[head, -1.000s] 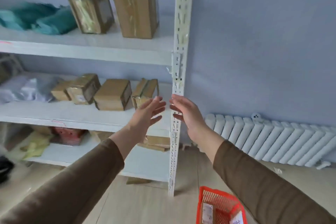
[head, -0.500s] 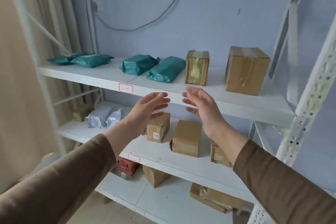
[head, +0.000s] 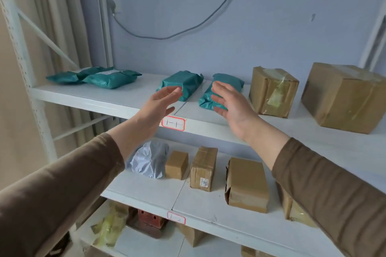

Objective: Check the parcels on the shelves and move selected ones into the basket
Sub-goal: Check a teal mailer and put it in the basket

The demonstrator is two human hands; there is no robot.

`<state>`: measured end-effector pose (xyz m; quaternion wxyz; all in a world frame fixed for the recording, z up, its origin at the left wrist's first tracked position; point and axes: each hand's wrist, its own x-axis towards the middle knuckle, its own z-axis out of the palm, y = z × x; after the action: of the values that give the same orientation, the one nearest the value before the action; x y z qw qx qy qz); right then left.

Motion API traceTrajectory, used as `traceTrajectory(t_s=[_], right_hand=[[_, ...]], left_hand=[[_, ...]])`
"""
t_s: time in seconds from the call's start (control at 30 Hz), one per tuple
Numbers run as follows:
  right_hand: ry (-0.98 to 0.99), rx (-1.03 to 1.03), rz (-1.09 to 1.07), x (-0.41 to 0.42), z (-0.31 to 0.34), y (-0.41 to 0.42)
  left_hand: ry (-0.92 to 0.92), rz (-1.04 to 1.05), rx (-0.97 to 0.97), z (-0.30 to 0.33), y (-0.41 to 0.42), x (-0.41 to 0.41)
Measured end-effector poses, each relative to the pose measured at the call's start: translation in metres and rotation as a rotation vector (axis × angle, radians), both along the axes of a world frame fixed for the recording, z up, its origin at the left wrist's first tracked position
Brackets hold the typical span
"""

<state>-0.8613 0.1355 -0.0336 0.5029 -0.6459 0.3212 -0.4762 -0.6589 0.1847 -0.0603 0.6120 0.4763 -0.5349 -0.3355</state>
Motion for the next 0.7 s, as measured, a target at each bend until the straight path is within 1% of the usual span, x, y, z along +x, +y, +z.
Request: traceTrajectory(t_s=[0.1, 0.2, 0.3, 0.43, 0.53, 0.6, 0.7], right_hand=[[-0.006, 0.037, 0.012, 0.034, 0.006, -0.039], [-0.045, 0.117, -0.012, 0.063, 0.012, -0.071], [-0.072, 0.206, -0.084, 0.093, 0.019, -0.101], [-0.074, 0.273, -0.157, 0.127, 0.023, -0.136], [-0.031, 0.293, -0.194, 0.15, 0.023, -0.152], [-0.026, 0.323, -0.256, 0.164, 0.025, -0.159], [-0.018, 0.401, -0.341, 0.184, 0.024, -0.173]], left_hand=[[0.004, 0.037, -0.014, 0.011, -0.037, 0.032], [-0.038, 0.043, 0.009, 0.018, -0.071, 0.062], [-0.058, 0.025, 0.067, 0.023, -0.109, 0.095], [-0.037, -0.036, 0.155, 0.03, -0.156, 0.126], [-0.049, -0.064, 0.239, 0.03, -0.195, 0.148], [-0.055, -0.098, 0.295, 0.032, -0.22, 0.159], [-0.02, -0.171, 0.361, 0.033, -0.249, 0.173]])
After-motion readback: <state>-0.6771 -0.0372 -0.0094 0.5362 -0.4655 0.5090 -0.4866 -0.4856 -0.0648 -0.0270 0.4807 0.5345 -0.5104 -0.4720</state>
